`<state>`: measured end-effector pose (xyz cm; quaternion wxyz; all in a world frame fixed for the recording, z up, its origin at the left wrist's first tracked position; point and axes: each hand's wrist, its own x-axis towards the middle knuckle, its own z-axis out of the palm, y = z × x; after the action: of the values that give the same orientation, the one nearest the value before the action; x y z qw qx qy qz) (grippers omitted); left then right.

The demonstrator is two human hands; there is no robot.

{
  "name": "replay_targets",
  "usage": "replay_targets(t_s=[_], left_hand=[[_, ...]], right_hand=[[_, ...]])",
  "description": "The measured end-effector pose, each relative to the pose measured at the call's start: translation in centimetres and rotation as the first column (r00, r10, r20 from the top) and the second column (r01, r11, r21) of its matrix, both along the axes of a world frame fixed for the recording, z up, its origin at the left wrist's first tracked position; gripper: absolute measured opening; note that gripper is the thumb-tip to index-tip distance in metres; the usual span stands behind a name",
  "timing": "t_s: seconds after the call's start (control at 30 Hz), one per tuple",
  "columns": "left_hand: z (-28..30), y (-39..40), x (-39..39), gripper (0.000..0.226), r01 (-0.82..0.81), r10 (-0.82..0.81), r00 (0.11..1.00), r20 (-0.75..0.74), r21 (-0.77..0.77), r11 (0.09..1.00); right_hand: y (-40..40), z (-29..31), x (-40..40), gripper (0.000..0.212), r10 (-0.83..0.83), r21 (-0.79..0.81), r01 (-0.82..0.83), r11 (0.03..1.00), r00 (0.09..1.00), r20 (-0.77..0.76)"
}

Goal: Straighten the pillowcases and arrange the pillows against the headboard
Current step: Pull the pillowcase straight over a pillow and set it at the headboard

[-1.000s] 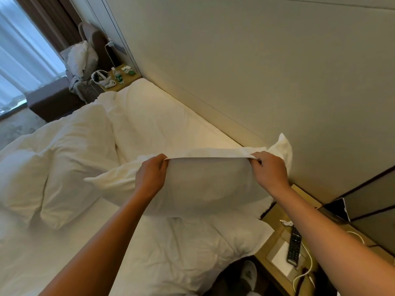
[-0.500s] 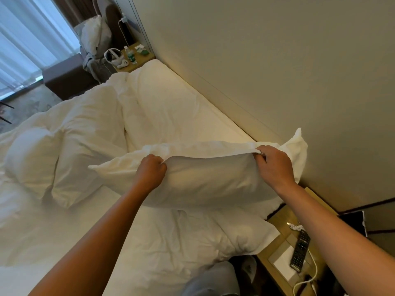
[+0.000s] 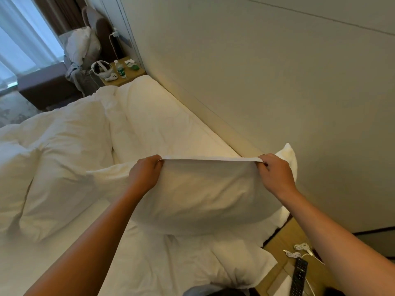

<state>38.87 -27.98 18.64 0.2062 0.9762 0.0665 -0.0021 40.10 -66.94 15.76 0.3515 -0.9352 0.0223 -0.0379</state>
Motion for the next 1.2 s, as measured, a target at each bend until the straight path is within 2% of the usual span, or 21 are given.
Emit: replay_targets(t_s=[0.27,0.5,0.63,0.73,0.8,0.97,1.1,1.2], left_hand=[[2.6,-1.2,7.2,0.025,0.083,-0.084,0.989,0.121,0.011,0.996],[6.9,-5.0,14.2,0.029,0.212,-0.207,0.939,0.273,0.013,0.977],[6.1,-7.9,17.0,0.028,0.259,-0.249,0.94,0.233,-0.011,0.966],[2.8,-9.1,17.2,0.03,0.331,-0.335,0.937,0.098,0.051,0.942],[0.3,-9.5,16.6,0.03,0.353,-0.353,0.935,0.004,0.032,0.935],[-2.6,-9.4,16.1,0.033,0.321,-0.32,0.947,0.03,-0.022,0.947],[-3.1,-9.1,16.4,0.036,0.339,-0.338,0.941,0.033,-0.045,0.94],[-3.5,-8.8,16.5,0.036,0.372,-0.372,0.928,0.017,-0.086,0.924]], right_hand=[[0.0,2.7,0.8,0.028,-0.144,0.065,0.14,0.988,0.988,0.064],[-2.6,6.0,1.8,0.028,-0.298,0.065,0.292,0.954,0.943,0.148],[-4.4,5.8,1.2,0.03,-0.417,0.055,0.414,0.909,0.899,0.136],[-4.9,3.5,0.0,0.029,-0.43,-0.021,0.43,0.903,0.903,0.018],[-4.5,1.7,-0.9,0.03,-0.441,-0.111,0.435,0.893,0.897,-0.032],[-2.8,-0.2,-0.6,0.025,-0.446,-0.254,0.446,0.858,0.893,0.063],[-1.9,0.2,-0.1,0.028,-0.41,-0.212,0.427,0.879,0.904,0.119],[-1.6,0.2,-0.1,0.03,-0.401,-0.052,0.404,0.913,0.914,0.06]])
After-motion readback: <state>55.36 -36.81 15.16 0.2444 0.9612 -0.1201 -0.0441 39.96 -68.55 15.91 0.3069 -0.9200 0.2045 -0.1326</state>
